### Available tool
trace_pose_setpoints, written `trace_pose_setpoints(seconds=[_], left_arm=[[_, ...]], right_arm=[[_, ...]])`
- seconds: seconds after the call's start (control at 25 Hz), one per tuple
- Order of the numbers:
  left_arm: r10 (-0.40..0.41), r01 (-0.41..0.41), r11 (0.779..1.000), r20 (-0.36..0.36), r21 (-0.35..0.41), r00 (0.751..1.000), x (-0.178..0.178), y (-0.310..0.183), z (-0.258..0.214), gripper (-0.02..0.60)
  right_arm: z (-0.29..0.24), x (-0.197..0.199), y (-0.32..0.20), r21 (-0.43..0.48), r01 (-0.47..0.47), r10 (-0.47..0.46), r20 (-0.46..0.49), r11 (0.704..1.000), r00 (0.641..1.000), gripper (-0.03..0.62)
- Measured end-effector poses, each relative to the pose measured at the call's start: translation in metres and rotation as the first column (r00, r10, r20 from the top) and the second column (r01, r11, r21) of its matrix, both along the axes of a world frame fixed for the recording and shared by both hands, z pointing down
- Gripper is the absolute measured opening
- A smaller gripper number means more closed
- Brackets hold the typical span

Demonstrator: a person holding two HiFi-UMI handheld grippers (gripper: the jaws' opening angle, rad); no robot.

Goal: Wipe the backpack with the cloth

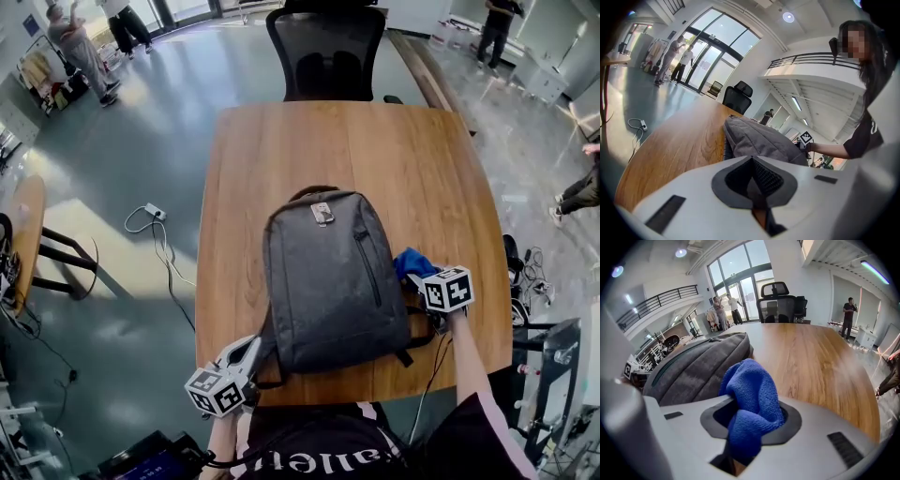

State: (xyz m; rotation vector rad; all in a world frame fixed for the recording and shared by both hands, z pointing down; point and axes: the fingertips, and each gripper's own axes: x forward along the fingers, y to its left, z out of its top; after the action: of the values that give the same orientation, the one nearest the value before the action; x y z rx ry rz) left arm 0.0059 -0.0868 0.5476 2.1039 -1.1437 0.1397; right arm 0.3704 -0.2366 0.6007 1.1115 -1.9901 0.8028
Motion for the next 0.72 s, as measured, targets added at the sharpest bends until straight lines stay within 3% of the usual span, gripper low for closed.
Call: trace_pose_setpoints(seconds=[0.72], left_arm=[[0.047,-0.049,0.999,-0.074,-0.013,0.996,-0.009,-0.044,0.025,0.0]], right_arm=[[-0.002,-0.034,-0.126,-0.003,0.078,-0.078,-0.103,0.997,0.992,0.122]])
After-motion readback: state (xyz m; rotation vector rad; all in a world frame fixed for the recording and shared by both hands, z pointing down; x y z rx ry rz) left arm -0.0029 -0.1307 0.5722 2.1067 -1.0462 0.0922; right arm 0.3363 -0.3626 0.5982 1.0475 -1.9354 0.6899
